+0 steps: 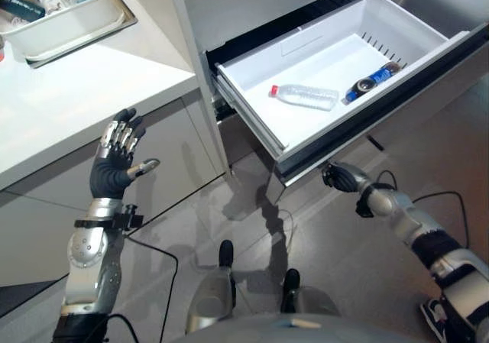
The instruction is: Take the drinks into the refrigerator
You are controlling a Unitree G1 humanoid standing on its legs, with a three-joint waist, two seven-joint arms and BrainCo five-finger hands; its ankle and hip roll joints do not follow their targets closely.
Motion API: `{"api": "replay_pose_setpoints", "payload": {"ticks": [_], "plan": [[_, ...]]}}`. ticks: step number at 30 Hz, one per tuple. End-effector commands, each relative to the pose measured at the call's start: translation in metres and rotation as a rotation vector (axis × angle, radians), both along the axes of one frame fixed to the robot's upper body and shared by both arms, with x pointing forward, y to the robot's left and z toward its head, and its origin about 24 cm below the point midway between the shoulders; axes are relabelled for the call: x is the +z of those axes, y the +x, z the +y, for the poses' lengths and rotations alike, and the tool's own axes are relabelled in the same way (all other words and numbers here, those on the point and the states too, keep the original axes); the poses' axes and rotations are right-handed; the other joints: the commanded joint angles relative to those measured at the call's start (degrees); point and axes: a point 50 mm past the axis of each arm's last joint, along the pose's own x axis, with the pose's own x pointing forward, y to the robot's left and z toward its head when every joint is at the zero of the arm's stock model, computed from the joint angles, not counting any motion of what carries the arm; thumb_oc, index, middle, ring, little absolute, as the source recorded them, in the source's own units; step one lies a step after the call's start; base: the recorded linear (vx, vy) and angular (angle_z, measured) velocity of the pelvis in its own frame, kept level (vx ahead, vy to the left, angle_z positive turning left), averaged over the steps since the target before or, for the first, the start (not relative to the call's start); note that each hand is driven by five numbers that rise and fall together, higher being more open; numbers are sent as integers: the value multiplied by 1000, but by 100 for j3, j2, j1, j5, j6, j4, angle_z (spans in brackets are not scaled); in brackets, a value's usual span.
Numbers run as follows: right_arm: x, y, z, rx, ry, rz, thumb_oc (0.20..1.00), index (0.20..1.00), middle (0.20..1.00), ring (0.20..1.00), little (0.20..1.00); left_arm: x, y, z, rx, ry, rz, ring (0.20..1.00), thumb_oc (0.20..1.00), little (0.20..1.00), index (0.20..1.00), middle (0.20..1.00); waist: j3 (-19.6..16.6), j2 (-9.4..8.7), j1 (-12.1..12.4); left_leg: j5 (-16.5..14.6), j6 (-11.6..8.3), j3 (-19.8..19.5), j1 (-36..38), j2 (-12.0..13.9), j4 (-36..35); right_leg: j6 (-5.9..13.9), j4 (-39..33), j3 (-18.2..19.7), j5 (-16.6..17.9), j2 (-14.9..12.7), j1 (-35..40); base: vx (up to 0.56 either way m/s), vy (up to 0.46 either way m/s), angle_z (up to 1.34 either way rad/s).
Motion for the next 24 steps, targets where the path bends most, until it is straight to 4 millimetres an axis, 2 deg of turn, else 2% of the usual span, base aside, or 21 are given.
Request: {"api": "replay_pose_setpoints", "payload": {"ticks": [1, 3, 5, 7, 8, 9, 10, 13, 15, 16, 17, 18, 19, 21, 24], "plan": [[65, 32, 43, 197, 35, -216, 200, 200, 200, 200, 200, 35, -1, -9, -86, 39, -175, 1000, 1000, 1000, 1000, 1000, 63, -204, 145, -634, 188, 59, 125, -297, 291, -131, -48, 67, -14, 95, -241, 11, -1, 3], [81, 37, 59, 252, 59, -259, 200, 200, 200, 200, 200, 38, 1, -8, -90, 38, -181, 1000, 1000, 1000, 1000, 1000, 82, -210, 206, -627, 195, 46, 114, -310, 293, -126, -39, 53, -5, 87, -255, 7, 1, 6], [84, 38, 66, 275, 54, -264, 200, 200, 200, 200, 200, 38, 2, -9, -95, 35, -182, 1000, 1000, 1000, 1000, 1000, 92, -208, 236, -627, 200, 36, 110, -315, 296, -127, -29, 55, -5, 84, -262, 7, 8, 5], [98, 42, 79, 316, 68, -302, 200, 200, 200, 200, 200, 39, 2, -9, -97, 32, -186, 1000, 1000, 1000, 1000, 1000, 98, -217, 297, -618, 204, 15, 103, -328, 283, -125, -41, 35, -3, 79, -255, 6, 2, 2], [112, 44, 95, 368, 91, -336, 200, 200, 200, 200, 200, 40, 3, -9, -97, 28, -188, 1000, 1000, 1000, 1000, 1000, 92, -217, 366, -614, 200, 1, 91, -336, 279, -129, -43, 11, -8, 77, -258, 0, 0, 0], [113, 44, 95, 369, 91, -336, 200, 200, 200, 200, 200, 40, 3, -9, -96, 28, -189, 1000, 1000, 1000, 1000, 1000, 96, -218, 359, -615, 200, 0, 89, -336, 281, -129, -42, 10, -9, 76, -259, 0, 0, 0], [123, 45, 103, 399, 94, -364, 200, 200, 200, 200, 200, 41, 4, -9, -97, 30, -193, 1000, 1000, 1000, 1000, 1000, 97, -223, 394, -610, 196, -8, 75, -333, 288, -130, -41, -4, -10, 71, -262, 0, 0, 0], [159, 50, 126, 439, 189, -468, 200, 200, 200, 200, 200, 48, 4, -9, -100, 26, -228, 1000, 1000, 1000, 1000, 1000, 90, -235, 510, -618, 200, -50, 52, -337, 320, -136, -39, -27, -18, 65, -247, 31, -15, 11], [206, 47, 152, 522, 255, -620, 200, 200, 200, 200, 200, 58, 2, -9, -106, 0, -290, 1000, 1000, 1000, 1000, 1000, 68, -263, 621, -648, 209, -61, 65, -337, 346, -139, -70, -29, -19, 71, -202, 41, -17, 5], [207, 47, 153, 523, 254, -621, 200, 200, 200, 200, 200, 59, 2, -9, -105, 0, -291, 1000, 1000, 1000, 1000, 1000, 69, -262, 618, -646, 209, -59, 61, -336, 345, -139, -76, -27, -14, 73, -205, 36, -15, 1], [232, 40, 164, 571, 276, -708, 200, 200, 200, 200, 200, 61, 2, -10, -110, -29, -311, 1000, 1000, 1000, 1000, 1000, 29, -282, 642, -667, 212, -52, 66, -341, 348, -140, -116, -18, 0, 76, -188, 0, 0, 0], [232, 40, 164, 571, 276, -709, 200, 200, 200, 200, 200, 61, 2, -10, -110, -29, -312, 1000, 1000, 1000, 1000, 1000, 36, -281, 642, -669, 212, -48, 68, -339, 349, -140, -121, -14, 2, 77, -185, 32, -5, 4], [246, 34, 173, 607, 335, -747, 200, 200, 200, 200, 200, 64, 2, -11, -115, -49, -334, 1000, 1000, 1000, 1000, 1000, 17, -283, 652, -683, 213, -30, 73, -344, 357, -141, -165, -4, 20, 79, -170, 7, 0, 4], [251, 29, 176, 627, 366, -762, 200, 200, 200, 200, 200, 65, 2, -13, -120, -55, -342, 1000, 1000, 1000, 1000, 1000, 14, -288, 649, -695, 216, -15, 78, -341, 363, -139, -199, 19, 37, 81, -157, 0, 0, 0], [244, 27, 178, 627, 418, -743, 200, 200, 200, 200, 200, 64, 1, -14, -118, -60, -343, 1000, 1000, 1000, 1000, 1000, 16, -275, 630, -723, 233, 35, 85, -333, 383, -141, -244, 91, 63, 86, -151, -1, 6, 1]]}}
